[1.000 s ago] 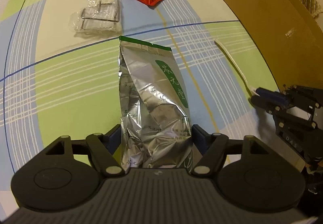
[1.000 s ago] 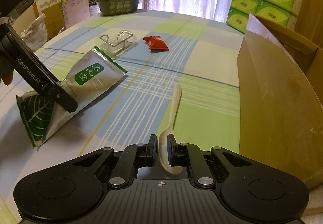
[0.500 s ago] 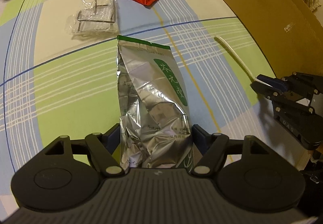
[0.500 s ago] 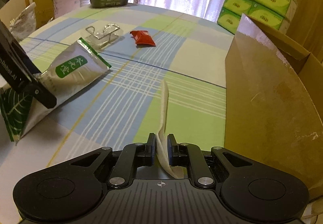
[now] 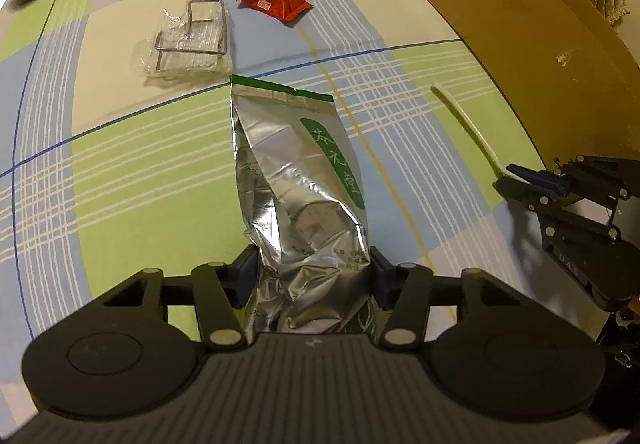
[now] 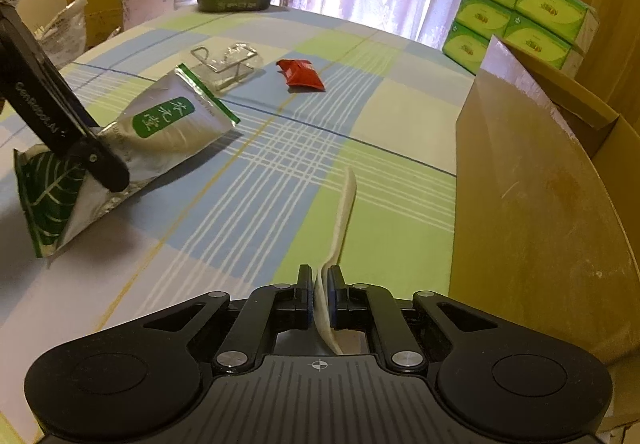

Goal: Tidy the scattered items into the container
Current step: 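Carry the foil bag with the left tool while the right tool carries the spoon, then open the left tool over the cardboard box while the right tool releases the spoon inside, then withdraw both tools from the cardboard box back over the table, then reach the left tool to the wrapped wire rack while the right tool approaches the red packet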

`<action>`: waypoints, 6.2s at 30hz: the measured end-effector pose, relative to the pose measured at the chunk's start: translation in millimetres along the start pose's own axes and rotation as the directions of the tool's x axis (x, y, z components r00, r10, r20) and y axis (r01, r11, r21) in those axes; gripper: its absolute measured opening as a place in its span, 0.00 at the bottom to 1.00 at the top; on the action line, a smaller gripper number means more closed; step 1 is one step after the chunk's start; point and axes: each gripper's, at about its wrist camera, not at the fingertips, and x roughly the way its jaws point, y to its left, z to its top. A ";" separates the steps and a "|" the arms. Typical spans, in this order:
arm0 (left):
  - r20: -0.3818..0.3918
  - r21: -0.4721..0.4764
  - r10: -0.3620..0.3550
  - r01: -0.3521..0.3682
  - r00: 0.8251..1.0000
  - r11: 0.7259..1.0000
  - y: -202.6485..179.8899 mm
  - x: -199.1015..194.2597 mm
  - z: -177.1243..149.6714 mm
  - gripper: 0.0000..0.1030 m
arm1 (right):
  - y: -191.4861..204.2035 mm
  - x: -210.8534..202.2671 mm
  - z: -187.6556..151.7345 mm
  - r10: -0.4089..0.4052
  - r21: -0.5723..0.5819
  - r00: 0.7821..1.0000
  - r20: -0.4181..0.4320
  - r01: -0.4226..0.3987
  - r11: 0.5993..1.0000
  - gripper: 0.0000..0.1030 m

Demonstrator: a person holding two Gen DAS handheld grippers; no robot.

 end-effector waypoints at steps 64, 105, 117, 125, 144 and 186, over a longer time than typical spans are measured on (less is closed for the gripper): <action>0.197 0.128 -0.202 0.179 0.959 0.976 -224.4 -89.1 109.1 0.46 | -146.4 -160.0 11.5 -0.260 0.200 0.926 0.272 0.210 0.957 0.09; 0.243 -0.007 -0.146 0.152 0.959 0.988 -221.5 -51.4 117.3 0.57 | -189.1 -117.3 2.3 -0.178 0.263 0.958 0.223 0.117 0.958 0.10; 0.247 -0.032 -0.125 0.137 0.961 0.990 -198.1 -56.8 95.2 0.60 | -178.5 -117.9 -10.1 -0.179 0.249 0.963 0.203 0.126 0.960 0.10; 0.267 -0.065 -0.089 0.110 0.960 0.992 -179.1 -67.3 68.5 0.72 | -164.0 -134.9 -19.0 -0.176 0.275 0.960 0.218 0.113 0.955 0.10; 0.318 -0.182 0.081 -0.022 0.944 0.983 -117.0 -112.7 -43.8 0.84 | -105.7 -182.8 -5.4 -0.158 0.319 0.936 0.316 0.052 0.946 1.00; 0.301 -0.353 0.209 -0.095 0.930 0.931 -5.7 -113.1 -100.1 0.91 | 13.3 -107.7 53.0 0.091 0.071 0.976 0.199 -0.107 0.992 1.00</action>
